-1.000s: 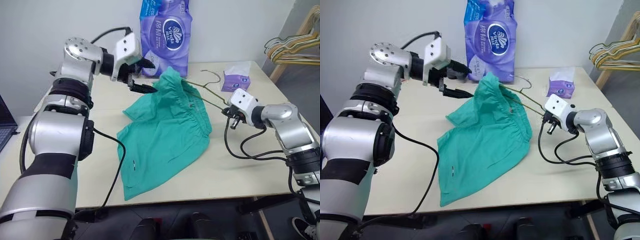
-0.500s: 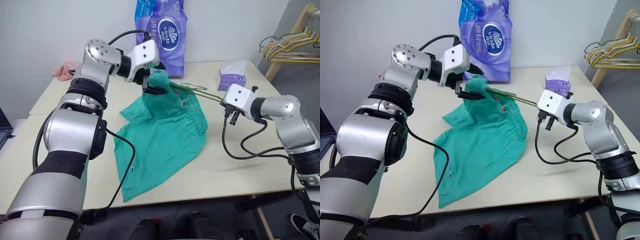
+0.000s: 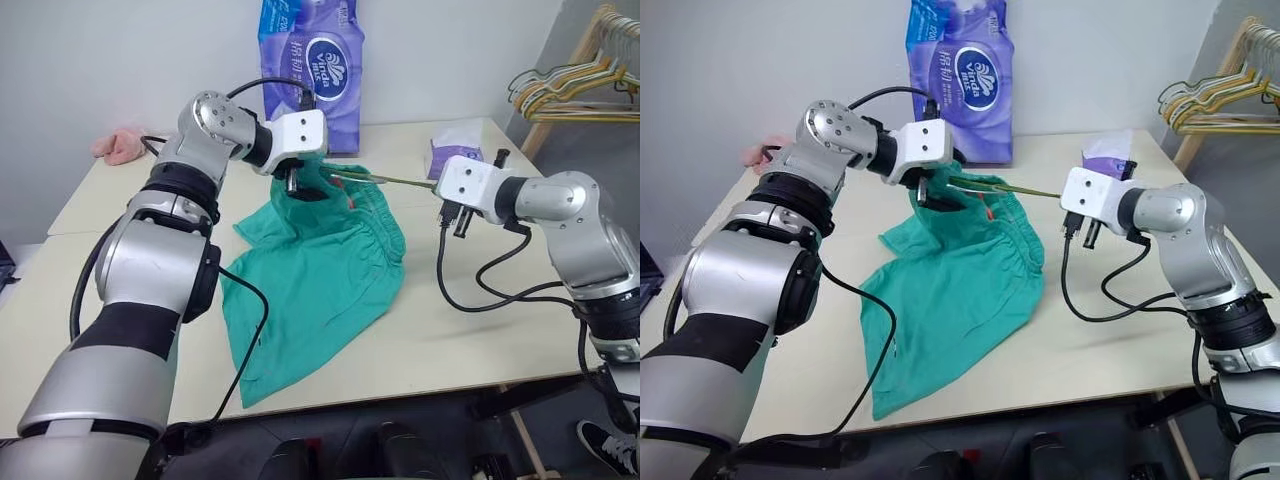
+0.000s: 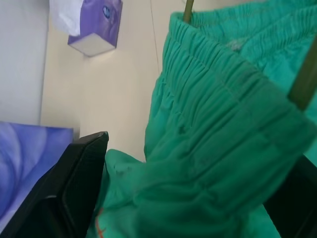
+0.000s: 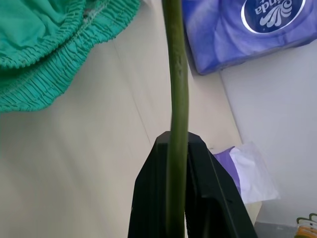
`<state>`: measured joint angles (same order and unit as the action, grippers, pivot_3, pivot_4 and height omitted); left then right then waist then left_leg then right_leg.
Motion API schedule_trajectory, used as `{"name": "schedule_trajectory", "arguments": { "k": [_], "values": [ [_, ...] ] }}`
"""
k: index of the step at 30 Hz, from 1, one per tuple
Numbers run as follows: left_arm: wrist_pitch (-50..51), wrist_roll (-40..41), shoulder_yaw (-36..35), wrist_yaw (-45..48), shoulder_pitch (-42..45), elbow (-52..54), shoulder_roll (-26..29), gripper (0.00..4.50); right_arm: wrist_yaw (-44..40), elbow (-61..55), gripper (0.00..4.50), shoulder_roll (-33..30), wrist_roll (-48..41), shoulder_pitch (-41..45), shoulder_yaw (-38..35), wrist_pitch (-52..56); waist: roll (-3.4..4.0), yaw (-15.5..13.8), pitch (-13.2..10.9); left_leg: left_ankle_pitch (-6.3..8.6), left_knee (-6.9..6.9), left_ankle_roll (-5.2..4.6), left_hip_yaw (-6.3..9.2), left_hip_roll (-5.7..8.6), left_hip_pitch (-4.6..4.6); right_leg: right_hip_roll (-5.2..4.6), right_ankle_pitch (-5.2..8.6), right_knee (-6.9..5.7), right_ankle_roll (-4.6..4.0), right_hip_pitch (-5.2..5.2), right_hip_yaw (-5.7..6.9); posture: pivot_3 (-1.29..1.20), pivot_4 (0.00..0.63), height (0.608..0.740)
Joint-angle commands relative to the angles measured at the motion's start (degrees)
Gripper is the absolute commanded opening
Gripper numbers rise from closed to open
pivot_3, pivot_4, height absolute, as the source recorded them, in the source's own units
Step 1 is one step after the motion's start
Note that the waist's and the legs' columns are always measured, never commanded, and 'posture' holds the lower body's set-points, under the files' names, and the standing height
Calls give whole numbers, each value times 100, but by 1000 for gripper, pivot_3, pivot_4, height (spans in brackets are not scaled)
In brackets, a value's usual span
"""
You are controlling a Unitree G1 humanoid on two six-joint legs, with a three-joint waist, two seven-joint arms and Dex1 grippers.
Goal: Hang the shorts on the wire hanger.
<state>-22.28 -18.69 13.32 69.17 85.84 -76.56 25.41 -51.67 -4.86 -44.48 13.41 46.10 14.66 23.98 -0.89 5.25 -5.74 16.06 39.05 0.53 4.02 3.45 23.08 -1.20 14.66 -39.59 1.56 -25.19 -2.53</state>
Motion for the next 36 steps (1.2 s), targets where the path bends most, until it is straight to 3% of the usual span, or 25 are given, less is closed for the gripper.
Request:
{"name": "schedule_trajectory", "arguments": {
  "k": [1,6,9,21,34,36],
  "values": [
    [-191,-133,89,-215,10,51,-33,4491,-26,-402,0,91,-15,338,-100,62,0,-1,0,0,0,0,0,0,0,0,0,0,0,0,0,-139,28,740],
    [-205,-199,115,-230,-12,37,-20,4491,-71,-469,0,197,29,439,-103,163,0,-1,0,-7,0,13,-1,1,1,-1,0,-2,0,-2,0,-136,30,740],
    [-212,-187,79,-259,-6,35,-14,3921,-78,-467,0,223,47,477,-97,177,-1,0,1,-7,0,13,-1,1,1,-1,0,-2,0,-2,0,-133,30,740],
    [-203,-68,-17,-87,-73,48,9,160,-130,-550,0,260,107,511,-93,181,0,4,5,-9,1,15,-3,1,0,-1,0,-7,0,-4,0,-132,14,740],
    [-178,-57,-38,-226,-130,62,3,43,-440,-800,0,277,-65,484,-99,488,-7,7,55,-11,1,19,-4,1,1,-2,0,-8,0,-5,0,-130,0,740],
    [-184,-57,-41,-250,-131,63,4,0,-450,-825,531,272,-38,472,-104,540,-7,6,67,-11,1,19,-4,1,1,-2,0,-8,0,-5,0,-129,0,740]
  ]
}}
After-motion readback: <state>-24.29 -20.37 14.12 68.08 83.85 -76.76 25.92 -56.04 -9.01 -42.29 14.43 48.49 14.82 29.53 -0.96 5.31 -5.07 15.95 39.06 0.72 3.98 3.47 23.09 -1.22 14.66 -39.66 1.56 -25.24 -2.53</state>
